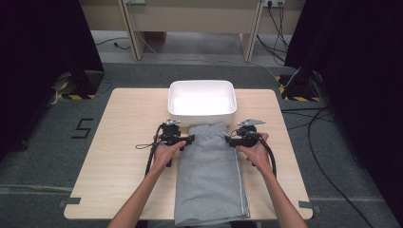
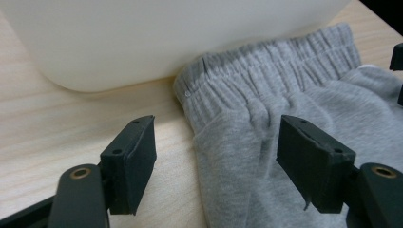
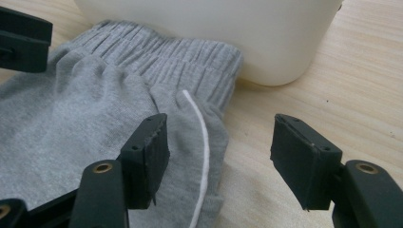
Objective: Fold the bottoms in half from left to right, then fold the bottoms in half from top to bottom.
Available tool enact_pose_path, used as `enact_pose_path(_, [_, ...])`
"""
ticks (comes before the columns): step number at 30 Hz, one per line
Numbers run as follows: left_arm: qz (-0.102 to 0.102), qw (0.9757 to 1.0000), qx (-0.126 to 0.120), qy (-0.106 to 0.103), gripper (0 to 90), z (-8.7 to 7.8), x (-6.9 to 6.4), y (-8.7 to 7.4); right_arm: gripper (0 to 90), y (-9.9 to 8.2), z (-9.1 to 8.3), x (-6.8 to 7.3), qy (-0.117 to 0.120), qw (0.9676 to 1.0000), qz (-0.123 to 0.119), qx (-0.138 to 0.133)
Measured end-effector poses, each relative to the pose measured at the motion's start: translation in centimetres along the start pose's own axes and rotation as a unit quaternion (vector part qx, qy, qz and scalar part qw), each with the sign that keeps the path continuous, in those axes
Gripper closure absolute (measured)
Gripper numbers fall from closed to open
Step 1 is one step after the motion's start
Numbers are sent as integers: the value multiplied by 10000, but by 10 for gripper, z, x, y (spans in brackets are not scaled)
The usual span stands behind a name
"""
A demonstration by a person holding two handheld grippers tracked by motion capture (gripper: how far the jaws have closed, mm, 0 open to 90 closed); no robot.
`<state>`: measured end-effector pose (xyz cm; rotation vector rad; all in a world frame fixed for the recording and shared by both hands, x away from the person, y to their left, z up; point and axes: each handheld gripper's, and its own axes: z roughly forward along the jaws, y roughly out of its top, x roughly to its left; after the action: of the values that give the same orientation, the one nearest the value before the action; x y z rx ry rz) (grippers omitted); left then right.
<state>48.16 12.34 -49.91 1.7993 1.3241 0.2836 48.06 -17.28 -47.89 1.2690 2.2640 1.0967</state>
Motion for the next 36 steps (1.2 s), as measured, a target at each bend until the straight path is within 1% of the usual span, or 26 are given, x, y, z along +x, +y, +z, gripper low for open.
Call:
enact_pose_path(5, [-85,10000,16,-2,292,10,1,-2,386,-1,7,0,16,10000,34,81])
enact_pose_path(6, [-83,10000,27,-5,292,11,1,-2,387,-2,8,-1,28,9999,-1,106])
enact_pose_path(10, [-76,9999,80,29,297,17,1,-4,389,-4,15,-1,35,9998,25,196])
enact_pose_path(11, [-57,10000,75,33,297,18,1,-4,389,-5,16,-1,29,9997,63,226])
enact_pose_path(13, [29,9999,59,81,303,19,0,-5,389,-6,19,-2,29,9996,77,278])
enact_pose_path(17, [320,9993,60,210,339,20,-3,-6,390,-7,22,-2,24,9994,84,330])
enact_pose_path(20, [546,9980,48,311,375,21,-5,-7,391,-8,23,-1,8,9993,53,359])
enact_pose_path(21, [612,9976,58,325,386,21,-6,-7,391,-9,24,-1,-5,9992,75,381])
enact_pose_path(24, [734,9967,55,356,427,22,-7,-8,393,-10,26,-2,-6,9992,90,397])
enact_pose_path(29, [899,9952,67,384,528,23,-12,-9,394,-11,28,-1,4,9990,115,427])
enact_pose_path(30, [903,9951,53,402,545,23,-12,-9,393,-11,29,-1,10,9990,112,427])
enact_pose_path(36, [869,9956,73,334,625,23,-11,-8,403,-10,30,-2,64,9991,135,405])
